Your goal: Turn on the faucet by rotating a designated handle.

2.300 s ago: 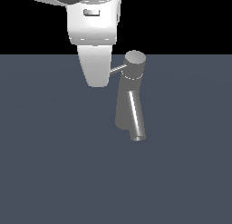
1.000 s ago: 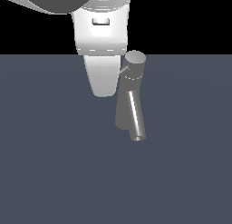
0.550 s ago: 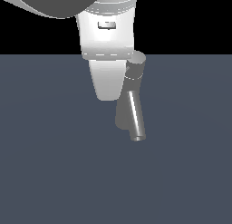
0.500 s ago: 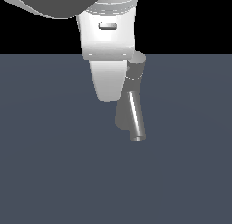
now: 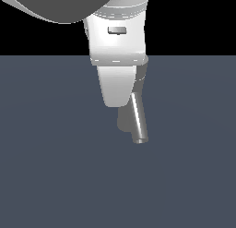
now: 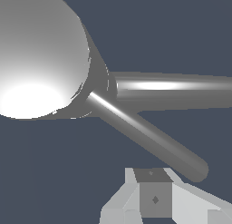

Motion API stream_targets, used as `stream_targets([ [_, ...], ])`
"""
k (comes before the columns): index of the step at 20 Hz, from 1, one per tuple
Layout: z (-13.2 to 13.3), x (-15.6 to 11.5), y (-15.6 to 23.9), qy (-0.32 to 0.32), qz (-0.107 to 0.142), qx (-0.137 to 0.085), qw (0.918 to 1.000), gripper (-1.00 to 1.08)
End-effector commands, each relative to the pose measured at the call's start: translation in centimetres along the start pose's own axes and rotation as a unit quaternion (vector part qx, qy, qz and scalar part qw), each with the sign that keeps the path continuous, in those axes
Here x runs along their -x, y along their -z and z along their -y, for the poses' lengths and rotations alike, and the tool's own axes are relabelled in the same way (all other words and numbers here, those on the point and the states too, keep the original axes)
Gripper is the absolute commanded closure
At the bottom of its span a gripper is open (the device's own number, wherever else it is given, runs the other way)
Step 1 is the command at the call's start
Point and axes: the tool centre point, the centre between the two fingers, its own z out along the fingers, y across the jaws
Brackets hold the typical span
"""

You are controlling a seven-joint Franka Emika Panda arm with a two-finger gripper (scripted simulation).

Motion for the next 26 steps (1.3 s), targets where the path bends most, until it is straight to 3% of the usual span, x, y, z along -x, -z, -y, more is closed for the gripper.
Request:
stream_targets([
  [1,-0.5,-1.0,-0.1,-0.008,-0.005,0.002,1.0000,1.08],
  [26,-1.8,-2.4,0.0,-0.005,-0.003,0.000,1.0000,1.08],
])
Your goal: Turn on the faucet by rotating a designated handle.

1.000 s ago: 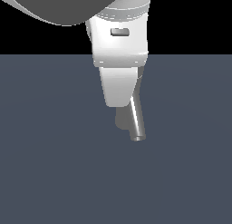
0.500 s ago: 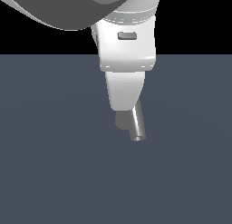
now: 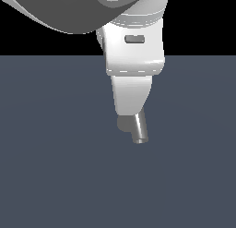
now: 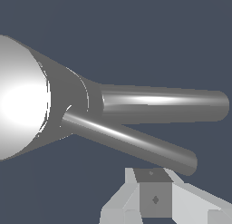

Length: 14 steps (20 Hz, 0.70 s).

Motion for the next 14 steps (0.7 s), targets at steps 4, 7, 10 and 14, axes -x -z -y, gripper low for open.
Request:
stream_targets([
  [4,-0.2,-1.4,0.0,-0.004,-0.003,0.001,1.0000,1.08],
  [7,-0.4,-2.0,0.0,-0.004,-0.003,0.001,1.0000,1.08],
  [10,-0.5,-2.7,0.0,-0.005,-0.003,0.001,1.0000,1.08],
  [14,-0.6,-3.7,0.0,-0.005,-0.003,0.002,1.0000,1.08],
])
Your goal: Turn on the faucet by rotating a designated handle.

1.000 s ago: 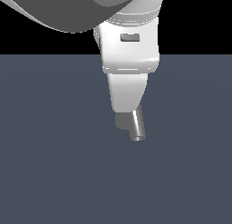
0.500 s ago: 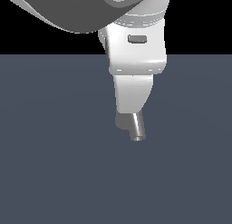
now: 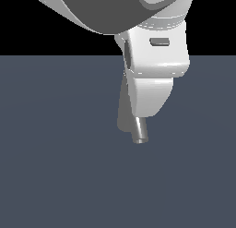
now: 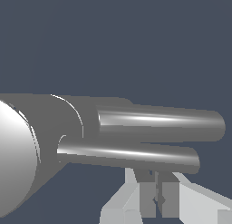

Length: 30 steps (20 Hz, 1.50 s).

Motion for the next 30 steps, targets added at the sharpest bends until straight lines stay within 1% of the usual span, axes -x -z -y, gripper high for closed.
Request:
stream_targets([
  [1,-0.2,-1.4,0.0,-0.008,-0.006,0.001,1.0000,1.08],
  [16,-0.9,-5.2,0.0,-0.010,-0.007,0.002,0.9999,1.08],
  [17,-0.3,-3.5,0.0,0.006,0.004,-0.001,1.0000,1.08],
  [30,2.3,-8.2,0.1,-0.004,-0.003,0.001,1.0000,1.08],
])
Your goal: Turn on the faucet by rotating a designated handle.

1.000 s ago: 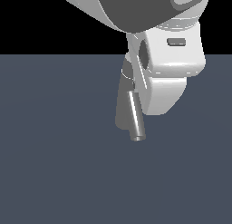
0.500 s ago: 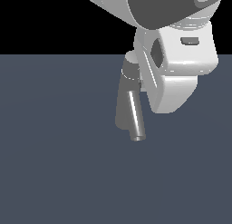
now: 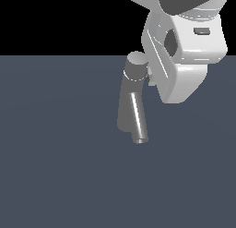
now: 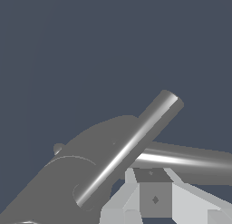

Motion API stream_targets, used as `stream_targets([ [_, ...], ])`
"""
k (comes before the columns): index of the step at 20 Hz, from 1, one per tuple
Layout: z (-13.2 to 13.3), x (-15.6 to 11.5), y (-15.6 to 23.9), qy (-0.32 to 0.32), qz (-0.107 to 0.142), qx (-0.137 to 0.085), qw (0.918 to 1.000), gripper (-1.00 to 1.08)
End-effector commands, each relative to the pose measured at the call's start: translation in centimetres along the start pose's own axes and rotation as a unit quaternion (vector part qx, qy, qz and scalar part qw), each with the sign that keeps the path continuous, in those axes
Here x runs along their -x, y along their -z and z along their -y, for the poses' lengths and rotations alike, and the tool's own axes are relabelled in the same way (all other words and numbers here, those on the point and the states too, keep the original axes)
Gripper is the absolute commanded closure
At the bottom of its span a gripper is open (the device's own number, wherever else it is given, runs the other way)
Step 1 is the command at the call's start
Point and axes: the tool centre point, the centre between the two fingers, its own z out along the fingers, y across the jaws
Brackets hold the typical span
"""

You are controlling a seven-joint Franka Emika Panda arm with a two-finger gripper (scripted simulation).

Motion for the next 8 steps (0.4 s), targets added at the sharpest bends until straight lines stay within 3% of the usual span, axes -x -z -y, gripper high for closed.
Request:
stream_targets([
  [1,0.1,-3.2,0.2,-0.022,-0.018,0.001,0.9996,1.08],
  [8,1.2,-5.4,0.3,-0.026,-0.021,0.002,0.9994,1.08],
])
